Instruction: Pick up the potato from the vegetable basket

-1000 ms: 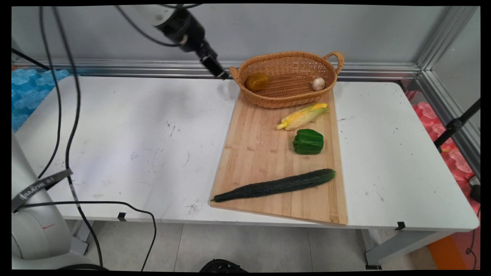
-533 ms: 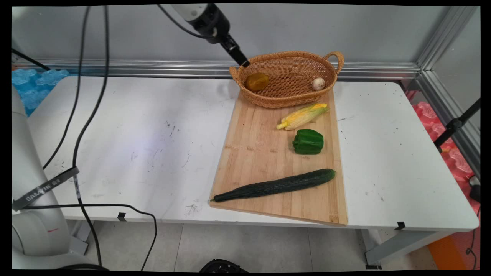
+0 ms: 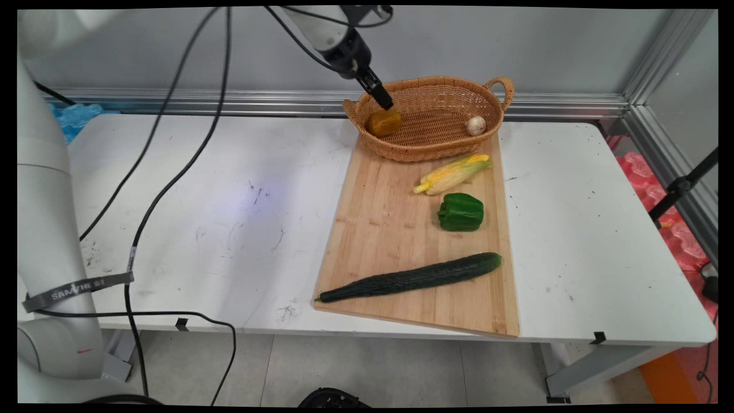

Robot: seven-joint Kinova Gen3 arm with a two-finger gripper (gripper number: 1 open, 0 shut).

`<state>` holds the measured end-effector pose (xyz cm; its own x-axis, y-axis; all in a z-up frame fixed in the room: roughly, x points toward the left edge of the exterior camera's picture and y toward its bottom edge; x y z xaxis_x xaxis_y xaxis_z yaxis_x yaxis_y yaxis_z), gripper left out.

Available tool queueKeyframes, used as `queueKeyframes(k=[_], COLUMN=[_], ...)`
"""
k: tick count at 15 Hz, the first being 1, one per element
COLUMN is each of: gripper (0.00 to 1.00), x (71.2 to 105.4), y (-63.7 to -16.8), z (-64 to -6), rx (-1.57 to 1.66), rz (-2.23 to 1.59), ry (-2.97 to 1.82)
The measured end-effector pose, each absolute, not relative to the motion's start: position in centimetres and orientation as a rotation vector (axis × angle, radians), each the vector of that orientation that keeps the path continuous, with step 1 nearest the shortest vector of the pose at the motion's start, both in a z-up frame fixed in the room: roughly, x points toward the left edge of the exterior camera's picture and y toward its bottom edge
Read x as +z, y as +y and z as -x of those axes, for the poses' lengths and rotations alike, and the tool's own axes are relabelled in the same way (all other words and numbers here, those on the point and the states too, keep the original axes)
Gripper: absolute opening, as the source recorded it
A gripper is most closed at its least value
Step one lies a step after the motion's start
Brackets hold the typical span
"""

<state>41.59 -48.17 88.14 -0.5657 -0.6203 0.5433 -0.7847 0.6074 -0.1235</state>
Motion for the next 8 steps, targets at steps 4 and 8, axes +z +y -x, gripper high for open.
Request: queueKeyframes(k=[4, 8], gripper=[1.00, 1.00], x=[84.7, 81.9], y=[-50.9, -52.9], z=[-40.5, -39.7], rx=[0.476, 0.454], rz=[-1.148, -1.180], ry=[-2.413, -2.439])
